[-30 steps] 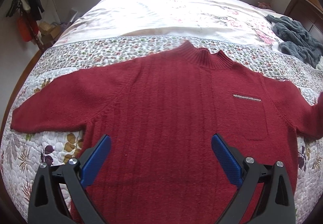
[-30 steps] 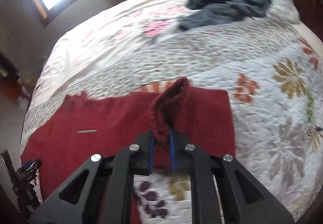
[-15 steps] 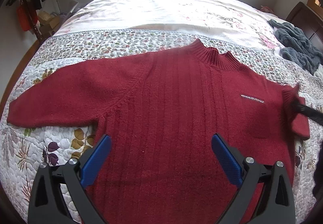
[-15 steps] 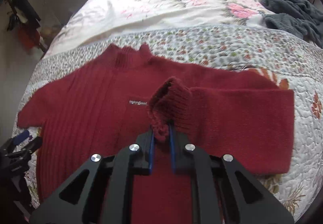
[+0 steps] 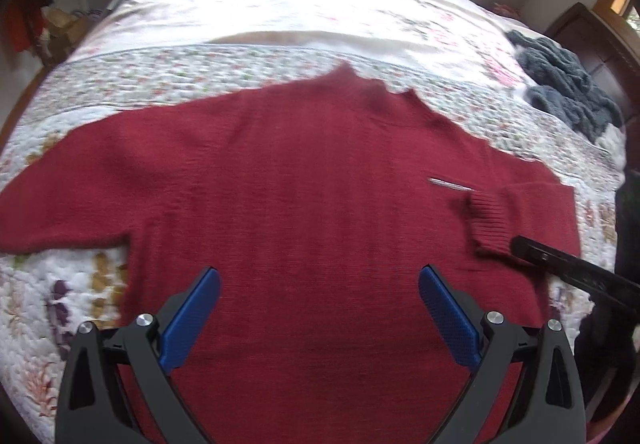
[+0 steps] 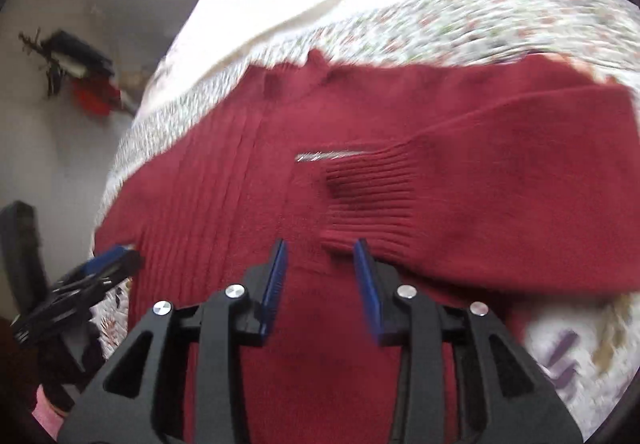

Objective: Fold small clothes
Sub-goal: 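Carry the gripped cuff across the sweater body toward the other sleeve with the right tool, then open the right tool and release the folded sleeve on the sweater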

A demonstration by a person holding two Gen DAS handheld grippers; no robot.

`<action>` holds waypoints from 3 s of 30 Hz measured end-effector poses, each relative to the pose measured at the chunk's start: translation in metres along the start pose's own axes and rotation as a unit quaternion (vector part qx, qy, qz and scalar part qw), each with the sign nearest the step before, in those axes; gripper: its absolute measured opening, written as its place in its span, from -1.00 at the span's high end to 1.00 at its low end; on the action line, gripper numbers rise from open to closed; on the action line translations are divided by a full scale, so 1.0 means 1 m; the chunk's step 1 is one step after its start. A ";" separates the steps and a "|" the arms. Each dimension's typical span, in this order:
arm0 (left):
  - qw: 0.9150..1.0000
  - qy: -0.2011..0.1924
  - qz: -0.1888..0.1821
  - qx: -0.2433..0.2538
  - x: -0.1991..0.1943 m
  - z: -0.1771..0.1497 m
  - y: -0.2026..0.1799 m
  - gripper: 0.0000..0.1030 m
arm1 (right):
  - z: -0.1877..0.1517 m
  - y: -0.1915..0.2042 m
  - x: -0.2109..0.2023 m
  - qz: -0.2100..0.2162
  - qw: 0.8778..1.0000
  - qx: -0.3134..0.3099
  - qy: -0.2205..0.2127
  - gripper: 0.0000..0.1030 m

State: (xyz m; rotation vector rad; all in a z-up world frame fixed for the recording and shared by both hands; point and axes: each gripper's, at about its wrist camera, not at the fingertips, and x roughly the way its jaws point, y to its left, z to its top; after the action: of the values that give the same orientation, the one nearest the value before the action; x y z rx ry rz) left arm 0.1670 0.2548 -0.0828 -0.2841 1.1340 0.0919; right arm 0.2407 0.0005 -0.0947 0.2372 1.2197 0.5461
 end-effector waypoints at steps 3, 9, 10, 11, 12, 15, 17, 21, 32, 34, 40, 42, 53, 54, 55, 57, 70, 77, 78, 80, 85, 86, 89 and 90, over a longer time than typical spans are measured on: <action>0.999 0.026 -0.048 -0.002 0.017 0.009 -0.028 -0.90 | -0.010 -0.023 -0.033 -0.015 0.999 0.019 -0.025 0.30; 0.985 0.096 -0.138 -0.024 0.067 0.023 -0.085 -0.83 | -0.034 -0.069 -0.072 -0.044 0.996 0.053 -0.049 0.30; 0.983 0.109 -0.145 -0.030 0.078 0.026 -0.093 -0.81 | -0.038 -0.075 -0.075 -0.047 0.996 0.057 -0.051 0.30; 0.981 0.117 -0.149 -0.035 0.085 0.028 -0.099 -0.76 | -0.041 -0.081 -0.077 -0.051 0.995 0.061 -0.053 0.30; 0.978 0.132 -0.158 -0.045 0.098 0.030 -0.105 -0.72 | -0.043 -0.084 -0.075 -0.054 0.995 0.064 -0.053 0.30; 0.972 0.160 -0.161 -0.067 0.120 0.031 -0.112 -0.41 | -0.052 -0.096 -0.079 -0.062 0.994 0.073 -0.057 0.30; 0.973 0.158 -0.154 -0.068 0.124 0.032 -0.116 -0.15 | -0.058 -0.103 -0.082 -0.064 0.993 0.079 -0.060 0.30; 0.975 0.149 -0.157 -0.053 0.123 0.037 -0.126 0.53 | -0.062 -0.111 -0.077 -0.074 0.991 0.092 -0.057 0.30; 0.984 0.016 -0.171 -0.044 0.043 0.058 -0.079 0.68 | -0.055 -0.120 -0.082 -0.069 0.988 0.115 -0.073 0.30; 0.986 -0.002 -0.159 -0.047 0.030 0.063 -0.057 0.69 | -0.051 -0.125 -0.081 -0.061 0.987 0.126 -0.075 0.29; 0.990 -0.029 -0.122 -0.063 0.016 0.070 0.001 0.69 | -0.030 -0.126 -0.060 -0.033 0.987 0.144 -0.060 0.29; 0.991 -0.036 -0.110 -0.070 0.014 0.072 0.016 0.69 | -0.022 -0.118 -0.048 -0.035 0.989 0.133 -0.050 0.29; 0.995 0.009 -0.036 -0.093 0.067 0.058 0.081 0.66 | -0.012 -0.110 0.017 -0.083 0.990 0.117 0.004 0.35; 0.995 0.017 -0.031 -0.093 0.073 0.055 0.084 0.65 | -0.013 -0.111 0.019 -0.084 0.990 0.117 0.004 0.35; 0.995 0.024 -0.026 -0.093 0.080 0.052 0.086 0.62 | -0.014 -0.111 0.021 -0.087 0.990 0.114 0.004 0.34; 0.995 0.025 -0.026 -0.089 0.084 0.048 0.091 0.55 | -0.013 -0.106 0.023 -0.098 0.990 0.099 0.009 0.34; 0.998 -0.022 -0.062 -0.024 0.025 0.071 0.045 0.18 | 0.023 -0.017 -0.001 -0.076 0.997 0.018 -0.013 0.04; 0.998 0.045 -0.030 -0.021 0.087 0.048 0.037 0.19 | 0.008 -0.024 0.066 -0.105 0.992 0.028 0.060 0.04; 0.998 0.044 -0.031 -0.017 0.092 0.045 0.038 0.19 | 0.006 -0.027 0.072 -0.102 0.993 0.028 0.060 0.04; 0.999 0.041 -0.029 -0.009 0.095 0.043 0.037 0.19 | 0.005 -0.030 0.075 -0.101 0.993 0.025 0.057 0.02; 0.999 0.041 -0.020 -0.002 0.100 0.042 0.033 0.17 | 0.003 -0.029 0.083 -0.110 0.992 0.018 0.052 -0.02; 0.999 0.042 -0.021 -0.003 0.100 0.044 0.034 0.17 | 0.004 -0.029 0.082 -0.109 0.992 0.020 0.054 -0.02; 0.998 0.044 -0.037 -0.017 0.083 0.049 0.040 0.17 | 0.007 -0.020 0.064 -0.107 0.993 0.023 0.051 -0.02; 0.998 0.036 -0.044 -0.030 0.070 0.051 0.048 0.17 | 0.008 -0.016 0.056 -0.101 0.994 0.021 0.041 -0.04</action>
State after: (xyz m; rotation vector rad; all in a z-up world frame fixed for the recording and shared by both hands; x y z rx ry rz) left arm 0.2311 0.3094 -0.1346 -0.3931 1.1908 0.0377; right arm 0.2651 0.0169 -0.1452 0.1251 1.3191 0.3568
